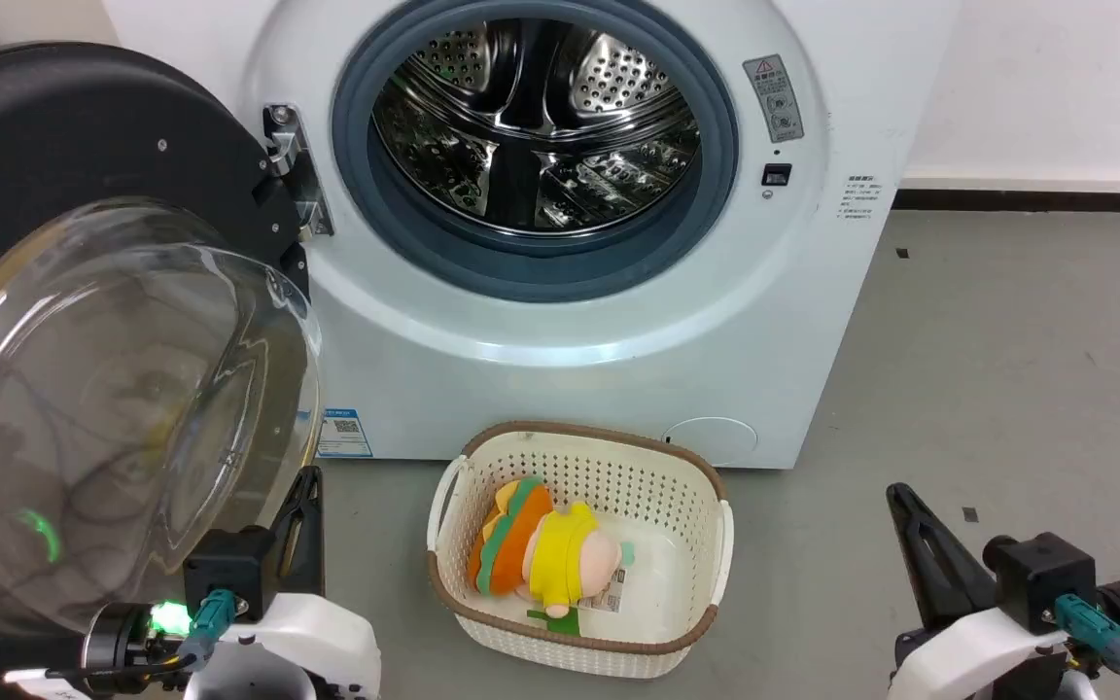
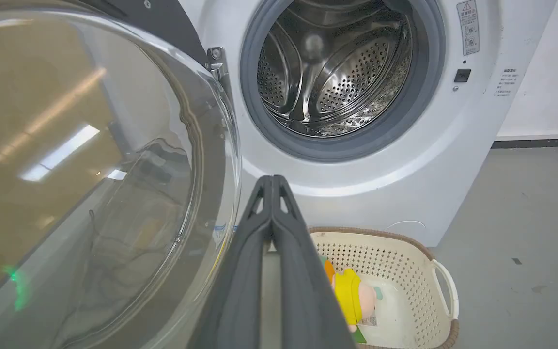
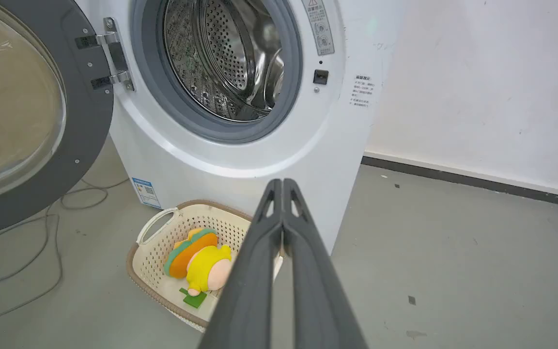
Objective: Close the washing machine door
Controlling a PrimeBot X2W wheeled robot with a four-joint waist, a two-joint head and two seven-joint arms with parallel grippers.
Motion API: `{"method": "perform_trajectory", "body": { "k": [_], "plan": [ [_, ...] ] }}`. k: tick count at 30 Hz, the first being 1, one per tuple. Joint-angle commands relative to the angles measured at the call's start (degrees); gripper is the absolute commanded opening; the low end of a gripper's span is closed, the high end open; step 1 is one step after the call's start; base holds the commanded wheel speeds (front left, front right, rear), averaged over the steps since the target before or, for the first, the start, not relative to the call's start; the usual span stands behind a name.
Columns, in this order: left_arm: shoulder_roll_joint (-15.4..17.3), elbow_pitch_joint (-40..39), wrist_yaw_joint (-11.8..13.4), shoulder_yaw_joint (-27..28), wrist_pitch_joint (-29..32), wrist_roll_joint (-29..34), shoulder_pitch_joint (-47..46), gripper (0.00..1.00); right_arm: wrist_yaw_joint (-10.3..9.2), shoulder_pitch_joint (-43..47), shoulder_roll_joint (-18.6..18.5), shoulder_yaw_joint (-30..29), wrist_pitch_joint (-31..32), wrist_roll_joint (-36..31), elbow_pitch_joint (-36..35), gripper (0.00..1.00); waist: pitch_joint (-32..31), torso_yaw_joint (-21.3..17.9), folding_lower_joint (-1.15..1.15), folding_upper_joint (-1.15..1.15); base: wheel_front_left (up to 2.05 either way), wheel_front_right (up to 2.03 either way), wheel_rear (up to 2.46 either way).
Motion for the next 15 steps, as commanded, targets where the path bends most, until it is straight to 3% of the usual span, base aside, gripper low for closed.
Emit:
{"method": "perform_trajectory", "body": {
  "k": [1,15],
  "plan": [
    [-0.01,-0.24,-0.02,-0.06,0.02,0.17,0.79,0.0,0.03,-0.78,0.29,-0.01,0.03,-0.43,-0.24,0.0,0.0,0.0,0.0,0.0,0.0,0.0,0.0],
    [-0.01,-0.24,-0.02,-0.06,0.02,0.17,0.79,0.0,0.03,-0.78,0.29,-0.01,0.03,-0.43,-0.24,0.0,0.0,0.0,0.0,0.0,0.0,0.0,0.0]
  ]
}}
